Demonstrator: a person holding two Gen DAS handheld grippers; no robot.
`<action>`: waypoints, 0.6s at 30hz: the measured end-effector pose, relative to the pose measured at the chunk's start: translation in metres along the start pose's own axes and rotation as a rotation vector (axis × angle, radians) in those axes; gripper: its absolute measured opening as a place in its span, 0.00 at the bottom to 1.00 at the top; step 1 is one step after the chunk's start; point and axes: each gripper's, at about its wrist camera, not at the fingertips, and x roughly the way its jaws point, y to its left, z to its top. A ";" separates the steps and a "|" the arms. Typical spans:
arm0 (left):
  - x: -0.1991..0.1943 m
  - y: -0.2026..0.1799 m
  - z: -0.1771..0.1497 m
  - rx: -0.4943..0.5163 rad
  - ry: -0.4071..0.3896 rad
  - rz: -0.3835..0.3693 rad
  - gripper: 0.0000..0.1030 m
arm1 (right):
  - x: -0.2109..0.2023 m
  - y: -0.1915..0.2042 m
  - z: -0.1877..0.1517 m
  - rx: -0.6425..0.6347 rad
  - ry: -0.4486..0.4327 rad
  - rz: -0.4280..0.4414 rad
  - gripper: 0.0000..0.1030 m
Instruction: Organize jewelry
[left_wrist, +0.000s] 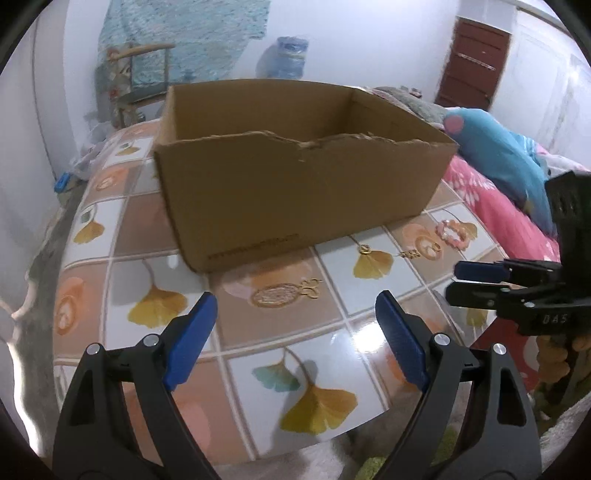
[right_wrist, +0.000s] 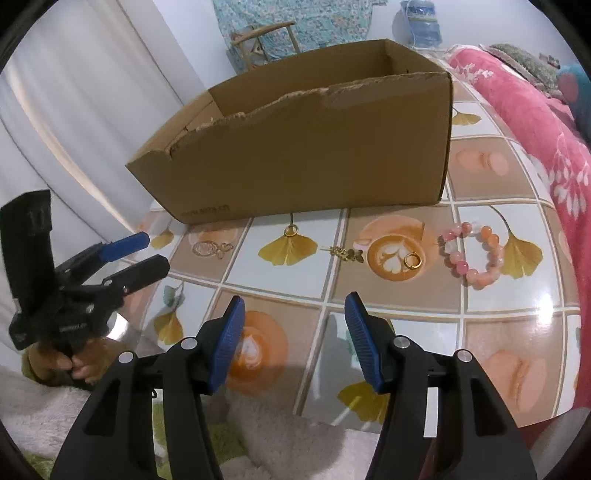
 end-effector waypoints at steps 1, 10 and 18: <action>0.001 -0.002 0.000 0.004 -0.001 -0.005 0.81 | 0.002 0.001 0.000 -0.003 -0.003 -0.004 0.54; 0.017 -0.025 0.001 0.115 -0.013 0.020 0.81 | 0.007 0.005 0.000 -0.012 -0.028 -0.024 0.53; 0.034 -0.030 0.003 0.133 0.021 0.015 0.81 | 0.001 -0.018 0.003 0.015 -0.055 -0.066 0.44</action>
